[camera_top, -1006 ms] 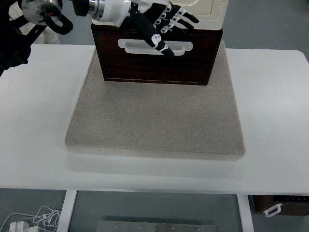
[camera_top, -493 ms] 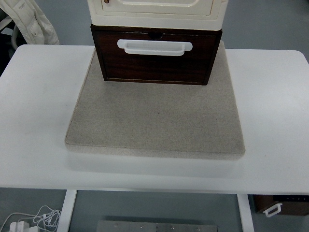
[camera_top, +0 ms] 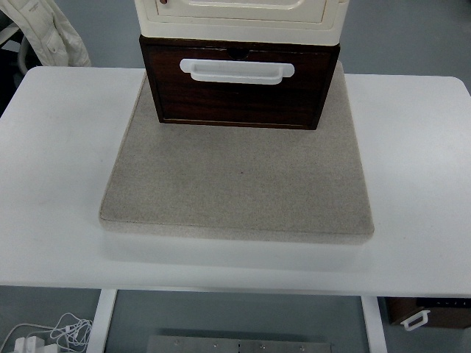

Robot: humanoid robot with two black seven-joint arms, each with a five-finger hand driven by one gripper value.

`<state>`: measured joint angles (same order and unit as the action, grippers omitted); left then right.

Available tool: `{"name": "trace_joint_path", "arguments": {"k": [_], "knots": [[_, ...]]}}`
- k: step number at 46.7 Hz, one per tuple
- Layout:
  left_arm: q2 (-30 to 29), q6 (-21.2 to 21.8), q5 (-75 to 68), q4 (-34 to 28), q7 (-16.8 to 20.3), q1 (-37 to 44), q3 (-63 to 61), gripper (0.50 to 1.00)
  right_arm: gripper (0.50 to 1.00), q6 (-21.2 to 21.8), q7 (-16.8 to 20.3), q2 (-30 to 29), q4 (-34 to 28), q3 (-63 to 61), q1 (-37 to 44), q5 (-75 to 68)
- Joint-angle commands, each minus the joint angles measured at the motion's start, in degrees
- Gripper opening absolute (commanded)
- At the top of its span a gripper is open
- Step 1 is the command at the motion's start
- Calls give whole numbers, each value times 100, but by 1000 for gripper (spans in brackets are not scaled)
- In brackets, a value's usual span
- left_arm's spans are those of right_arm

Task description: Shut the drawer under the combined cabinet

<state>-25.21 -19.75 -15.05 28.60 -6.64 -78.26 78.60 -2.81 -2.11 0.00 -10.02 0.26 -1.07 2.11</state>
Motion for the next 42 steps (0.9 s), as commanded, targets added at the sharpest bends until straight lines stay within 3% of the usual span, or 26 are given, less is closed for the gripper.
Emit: {"name": "trace_joint_path", "arguments": {"k": [1,12,29,42], "knots": [[-19,120,63,-293,31,3,-12,1000,952,0,0,0,0,0,1,0],[34,797,72,-723,57,302,-108,1000,952,0,0,0,0,0,1,0],[605,841,134,-1506,207,864,-363,1000,952,18,0,0,0,17,1,26],[1009,498,792,-1577,180,1374,-363,1000,952,9,0,0,0,17,1,18]]}}
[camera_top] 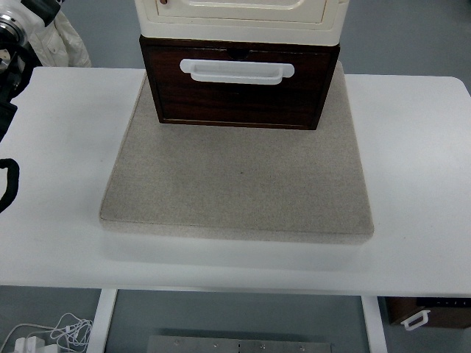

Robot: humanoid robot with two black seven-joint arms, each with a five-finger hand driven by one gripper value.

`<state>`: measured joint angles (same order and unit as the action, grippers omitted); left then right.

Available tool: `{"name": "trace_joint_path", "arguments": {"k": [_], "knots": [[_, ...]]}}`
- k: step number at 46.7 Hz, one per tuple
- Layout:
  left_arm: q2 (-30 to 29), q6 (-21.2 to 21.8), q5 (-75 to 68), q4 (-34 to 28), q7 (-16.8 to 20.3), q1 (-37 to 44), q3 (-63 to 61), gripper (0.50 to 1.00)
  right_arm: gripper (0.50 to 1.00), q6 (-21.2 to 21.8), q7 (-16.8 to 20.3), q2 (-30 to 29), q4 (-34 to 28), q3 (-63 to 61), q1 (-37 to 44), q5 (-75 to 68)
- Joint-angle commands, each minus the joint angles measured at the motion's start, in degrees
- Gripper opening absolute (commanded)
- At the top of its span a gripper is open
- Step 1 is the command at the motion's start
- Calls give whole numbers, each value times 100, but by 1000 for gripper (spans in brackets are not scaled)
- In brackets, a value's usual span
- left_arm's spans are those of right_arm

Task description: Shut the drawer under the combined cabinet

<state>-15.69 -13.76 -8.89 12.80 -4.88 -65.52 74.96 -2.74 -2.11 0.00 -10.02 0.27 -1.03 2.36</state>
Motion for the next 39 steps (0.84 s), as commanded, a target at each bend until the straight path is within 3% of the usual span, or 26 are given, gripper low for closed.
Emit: {"name": "trace_joint_path", "arguments": {"k": [1,14,39], "knots": [[92,-135,230,3,4,119,1,1000,952,2,0,0,0,17,-3,-7],[391,-390,704,-6,-4,295,10,1000,952,11,0,0,0,26,-3,-7],[673,-302,1083,-14,215,356,1,1000,952,28,0,0,-18,17,50,19]]}}
